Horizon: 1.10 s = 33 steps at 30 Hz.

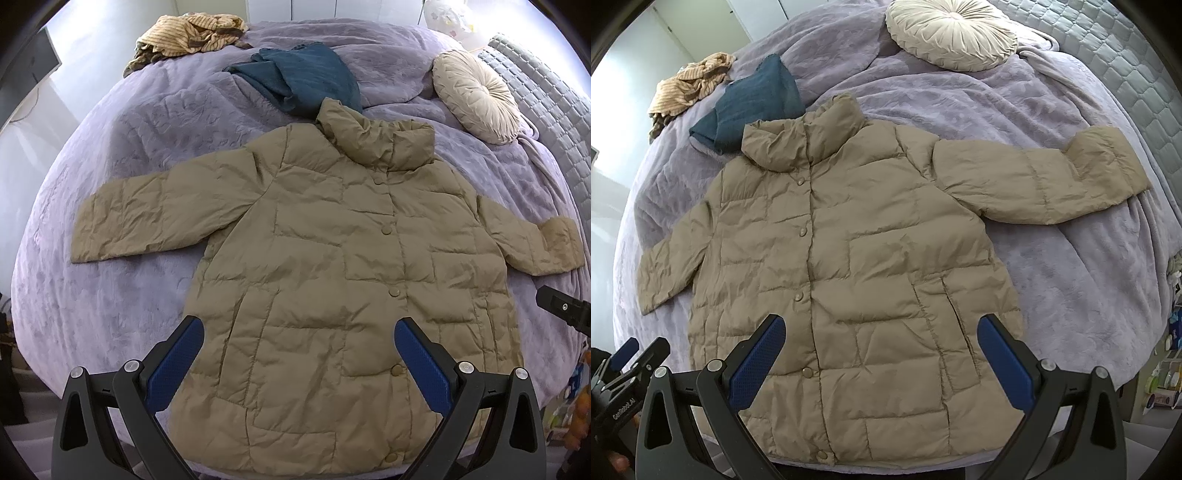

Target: Fold large clothes

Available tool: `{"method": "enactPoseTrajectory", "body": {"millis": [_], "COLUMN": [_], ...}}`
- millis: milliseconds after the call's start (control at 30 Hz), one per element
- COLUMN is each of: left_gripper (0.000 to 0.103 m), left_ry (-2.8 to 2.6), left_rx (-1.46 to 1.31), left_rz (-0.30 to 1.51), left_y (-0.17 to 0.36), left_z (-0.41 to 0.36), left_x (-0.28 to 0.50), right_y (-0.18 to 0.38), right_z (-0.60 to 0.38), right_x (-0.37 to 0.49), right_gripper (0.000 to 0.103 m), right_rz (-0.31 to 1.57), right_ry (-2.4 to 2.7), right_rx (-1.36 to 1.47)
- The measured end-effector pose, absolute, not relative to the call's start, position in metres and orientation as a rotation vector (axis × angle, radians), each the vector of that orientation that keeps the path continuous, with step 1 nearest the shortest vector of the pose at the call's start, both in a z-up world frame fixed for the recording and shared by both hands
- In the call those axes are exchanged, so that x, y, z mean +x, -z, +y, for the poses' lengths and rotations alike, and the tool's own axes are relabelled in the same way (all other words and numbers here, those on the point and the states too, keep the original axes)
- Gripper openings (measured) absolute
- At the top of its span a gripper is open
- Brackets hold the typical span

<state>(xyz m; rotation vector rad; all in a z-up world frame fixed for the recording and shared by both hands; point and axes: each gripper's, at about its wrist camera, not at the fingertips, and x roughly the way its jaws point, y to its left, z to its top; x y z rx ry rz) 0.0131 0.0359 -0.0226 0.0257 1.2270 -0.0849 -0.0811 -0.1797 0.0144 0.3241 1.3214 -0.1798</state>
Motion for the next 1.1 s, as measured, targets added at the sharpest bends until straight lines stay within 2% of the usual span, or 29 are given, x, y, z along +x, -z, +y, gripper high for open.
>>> {"method": "enactPoseTrajectory", "body": {"millis": [233,467,633,900,1100], "left_gripper": [0.103,0.103,0.103,0.103,0.103], "left_ry": [0.053,-0.062,-0.15,-0.093,-0.085], "left_rx": [-0.073,-0.199,-0.333,-0.705,-0.711], "left_rz": [1.247,1.261,1.213,1.14,1.032], "left_y": [0.045,0.093,0.134,0.211,0.214], "left_z": [0.075,0.15,0.216,0.298,0.329], "left_x": [0.021,0.046,0.068,0.113,0.151], "right_y": [0.001,0.043,0.069,0.108,0.122], "right_z": [-0.158,-0.112,-0.067,-0.008,0.017], "right_x": [-0.075,-0.063,-0.051,-0.019,0.003], "right_gripper": [0.103,0.103,0.103,0.103,0.103], "right_rz": [1.377,1.46,1.439,1.419,1.379], "right_ry": [0.161,0.099,0.04,-0.041,-0.076], "right_rx": [0.299,0.272,0.196,0.162,0.175]}}
